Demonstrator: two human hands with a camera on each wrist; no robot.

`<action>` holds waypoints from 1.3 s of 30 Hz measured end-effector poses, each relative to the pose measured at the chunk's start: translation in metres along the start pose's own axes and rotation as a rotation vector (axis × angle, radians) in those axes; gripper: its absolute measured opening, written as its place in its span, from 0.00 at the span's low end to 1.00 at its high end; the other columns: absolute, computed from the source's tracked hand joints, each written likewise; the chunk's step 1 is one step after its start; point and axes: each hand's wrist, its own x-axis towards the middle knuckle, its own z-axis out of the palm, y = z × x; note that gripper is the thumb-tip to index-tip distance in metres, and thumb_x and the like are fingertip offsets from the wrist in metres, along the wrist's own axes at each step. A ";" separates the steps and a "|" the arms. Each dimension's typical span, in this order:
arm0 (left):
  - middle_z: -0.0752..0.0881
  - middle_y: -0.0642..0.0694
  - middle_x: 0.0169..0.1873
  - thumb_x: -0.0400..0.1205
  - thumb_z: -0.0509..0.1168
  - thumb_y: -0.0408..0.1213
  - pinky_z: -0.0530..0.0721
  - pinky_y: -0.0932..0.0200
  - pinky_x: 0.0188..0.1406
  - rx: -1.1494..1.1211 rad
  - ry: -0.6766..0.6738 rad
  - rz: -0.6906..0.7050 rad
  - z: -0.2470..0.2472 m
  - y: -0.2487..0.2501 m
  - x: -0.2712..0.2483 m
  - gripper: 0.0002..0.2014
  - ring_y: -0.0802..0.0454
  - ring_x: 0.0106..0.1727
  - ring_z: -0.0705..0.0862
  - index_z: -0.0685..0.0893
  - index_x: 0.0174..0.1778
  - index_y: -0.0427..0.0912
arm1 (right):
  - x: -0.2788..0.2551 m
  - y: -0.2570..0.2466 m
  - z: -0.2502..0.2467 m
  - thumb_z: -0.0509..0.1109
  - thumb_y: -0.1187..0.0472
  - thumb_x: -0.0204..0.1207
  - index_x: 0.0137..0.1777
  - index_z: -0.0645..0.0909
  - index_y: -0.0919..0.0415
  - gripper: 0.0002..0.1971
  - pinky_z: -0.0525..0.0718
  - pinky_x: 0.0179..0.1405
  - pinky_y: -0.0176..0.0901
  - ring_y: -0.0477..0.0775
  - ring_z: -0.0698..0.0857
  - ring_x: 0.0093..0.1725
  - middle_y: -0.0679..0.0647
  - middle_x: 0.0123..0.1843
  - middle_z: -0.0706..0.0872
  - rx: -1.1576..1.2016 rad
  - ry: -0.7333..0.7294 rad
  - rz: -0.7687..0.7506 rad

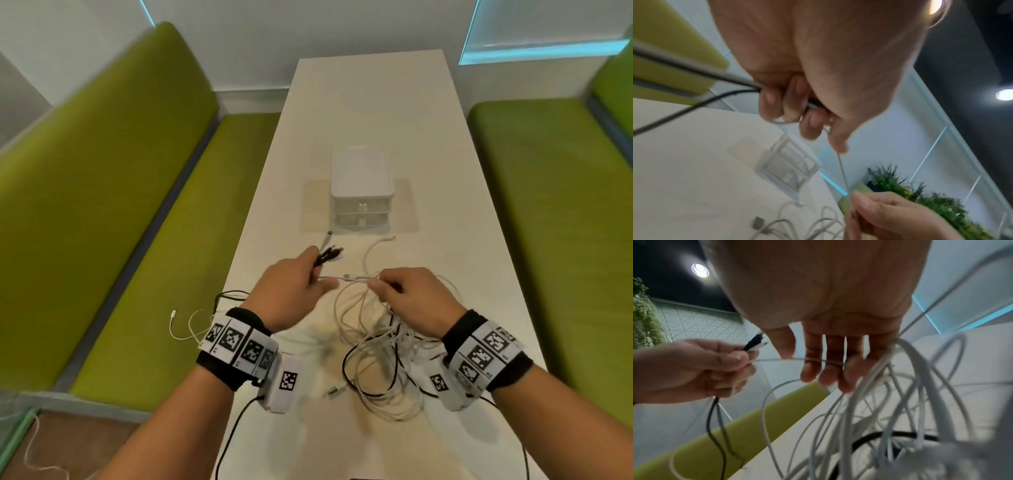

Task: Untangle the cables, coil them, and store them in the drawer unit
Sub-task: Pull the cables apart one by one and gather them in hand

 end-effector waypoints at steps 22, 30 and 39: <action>0.80 0.56 0.50 0.84 0.66 0.55 0.78 0.55 0.34 -0.159 0.128 0.065 0.016 0.013 -0.006 0.16 0.59 0.34 0.80 0.71 0.54 0.48 | 0.004 -0.016 -0.001 0.56 0.28 0.81 0.27 0.71 0.54 0.32 0.69 0.27 0.46 0.47 0.75 0.26 0.48 0.22 0.74 -0.179 0.085 0.032; 0.89 0.47 0.47 0.88 0.62 0.37 0.83 0.40 0.40 0.006 -0.060 0.176 0.039 0.020 -0.011 0.08 0.42 0.41 0.87 0.69 0.59 0.44 | 0.004 -0.037 -0.002 0.71 0.58 0.80 0.37 0.86 0.44 0.11 0.80 0.37 0.47 0.45 0.81 0.33 0.46 0.32 0.86 0.149 -0.037 -0.071; 0.85 0.64 0.34 0.85 0.60 0.40 0.85 0.50 0.43 -0.452 0.202 0.044 0.011 -0.003 -0.009 0.07 0.55 0.41 0.87 0.77 0.57 0.56 | 0.004 -0.010 -0.004 0.68 0.43 0.82 0.43 0.83 0.53 0.15 0.80 0.49 0.49 0.49 0.84 0.46 0.47 0.43 0.86 0.011 -0.021 -0.069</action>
